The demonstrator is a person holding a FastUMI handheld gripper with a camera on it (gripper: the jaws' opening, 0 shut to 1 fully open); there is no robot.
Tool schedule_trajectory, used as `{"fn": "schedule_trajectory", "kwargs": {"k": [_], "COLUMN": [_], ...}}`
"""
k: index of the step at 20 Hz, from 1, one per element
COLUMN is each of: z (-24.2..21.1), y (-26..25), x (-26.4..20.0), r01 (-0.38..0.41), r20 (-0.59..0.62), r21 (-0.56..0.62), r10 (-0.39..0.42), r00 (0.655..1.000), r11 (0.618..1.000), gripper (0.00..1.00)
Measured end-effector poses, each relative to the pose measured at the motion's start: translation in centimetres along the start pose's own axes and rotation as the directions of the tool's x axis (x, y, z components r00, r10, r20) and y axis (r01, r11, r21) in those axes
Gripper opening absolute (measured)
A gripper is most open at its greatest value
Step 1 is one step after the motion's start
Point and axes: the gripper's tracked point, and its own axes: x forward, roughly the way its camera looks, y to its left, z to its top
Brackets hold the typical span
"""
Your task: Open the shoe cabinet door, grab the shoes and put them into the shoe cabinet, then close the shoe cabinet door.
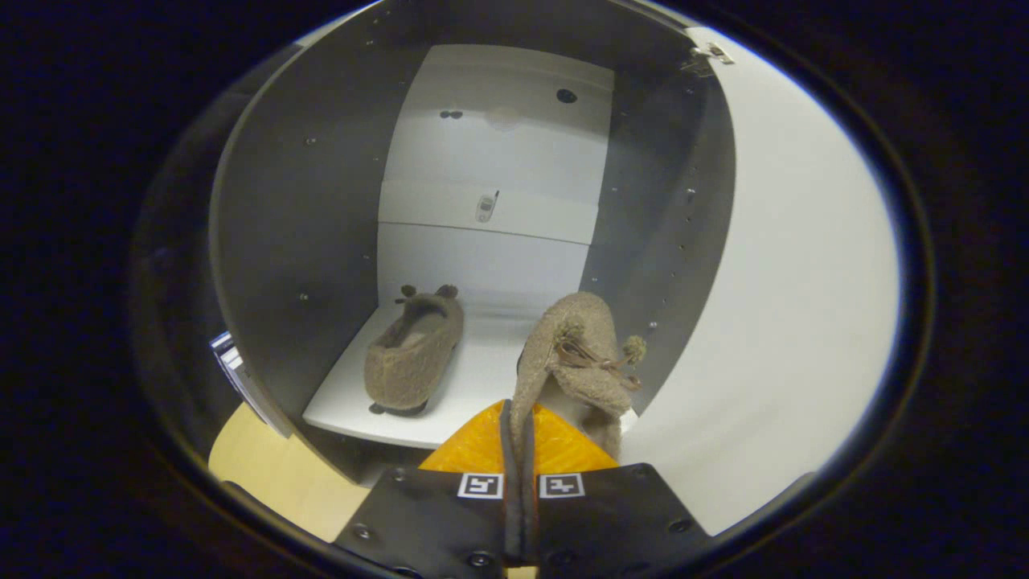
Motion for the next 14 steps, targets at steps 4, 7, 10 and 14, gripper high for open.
{"fn": "schedule_trajectory", "kwargs": {"k": [4,7,10,14], "z": [2.3,3.6,4.5,4.1], "y": [-0.4,-0.6,-0.5,-0.2], "x": [3.8,6.1,8.6,11.6], "r01": [0.003,-0.004,-0.013,-0.033], "r20": [0.014,0.014,0.017,-0.013], "r21": [-0.054,-0.073,-0.091,-0.106], "r10": [-0.002,0.005,0.015,0.032], "r00": [1.000,1.000,1.000,0.999], "r11": [0.999,0.997,0.996,0.994], "gripper": [0.02,0.02,0.02,0.02]}}
